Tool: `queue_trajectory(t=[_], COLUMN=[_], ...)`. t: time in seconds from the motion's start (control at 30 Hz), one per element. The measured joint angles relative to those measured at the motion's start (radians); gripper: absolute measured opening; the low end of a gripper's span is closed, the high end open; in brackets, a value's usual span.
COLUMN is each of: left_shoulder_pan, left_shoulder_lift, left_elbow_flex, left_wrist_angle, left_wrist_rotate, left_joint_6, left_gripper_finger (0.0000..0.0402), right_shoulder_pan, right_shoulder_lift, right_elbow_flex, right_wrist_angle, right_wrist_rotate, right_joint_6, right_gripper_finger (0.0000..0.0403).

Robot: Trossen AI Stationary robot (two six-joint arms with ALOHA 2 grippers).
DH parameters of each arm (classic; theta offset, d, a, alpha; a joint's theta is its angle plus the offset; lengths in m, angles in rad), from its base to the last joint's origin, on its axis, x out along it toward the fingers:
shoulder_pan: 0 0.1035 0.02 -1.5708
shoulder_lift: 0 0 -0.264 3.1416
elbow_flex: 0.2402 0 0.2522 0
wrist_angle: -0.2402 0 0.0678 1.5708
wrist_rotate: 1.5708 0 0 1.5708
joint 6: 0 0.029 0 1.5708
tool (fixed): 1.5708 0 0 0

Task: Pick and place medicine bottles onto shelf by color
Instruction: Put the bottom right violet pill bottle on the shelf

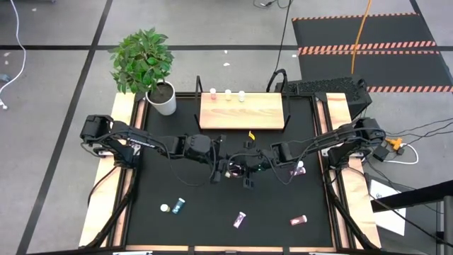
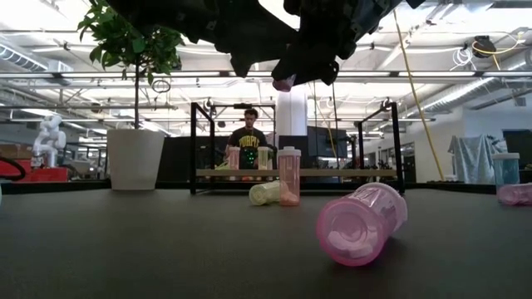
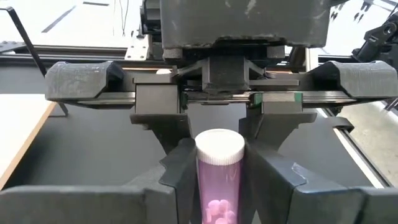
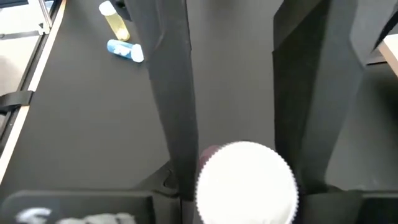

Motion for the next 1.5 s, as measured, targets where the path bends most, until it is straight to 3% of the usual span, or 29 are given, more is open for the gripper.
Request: queue_trajectory(t=[0.23,0.43,0.6,0.73,0.93,1.5], left_shoulder_pan=[0.022,0.052,0.087,0.113,0.134,0.132], left_shoulder_lift=[-0.016,-0.088,-0.158,-0.196,-0.223,-0.229], left_elbow_flex=[0.000,0.000,0.000,0.001,0.000,0.000], left_wrist_angle=[-0.002,-0.006,0.026,0.098,0.128,0.106], left_wrist_rotate=[-0.005,-0.010,-0.010,-0.010,-0.002,0.000], left_joint_6=[-0.033,-0.045,-0.055,-0.093,-0.108,-0.149], left_gripper_finger=[0.0129,0.0129,0.0129,0.0129,0.0129,0.0129], right_shoulder_pan=[-0.001,-0.002,-0.001,-0.002,-0.003,-0.016], right_shoulder_lift=[-0.016,-0.126,-0.217,-0.252,-0.254,-0.254], right_elbow_flex=[0.001,-0.045,-0.103,-0.182,-0.263,-0.269], right_wrist_angle=[-0.029,-0.034,0.146,0.380,0.588,0.605], right_wrist_rotate=[0.057,0.127,0.199,0.194,0.193,0.216], right_joint_6=[-0.002,0.061,0.070,0.062,0.062,0.074], right_gripper_finger=[0.0125,0.0180,0.0231,0.0243,0.0212,0.0086])
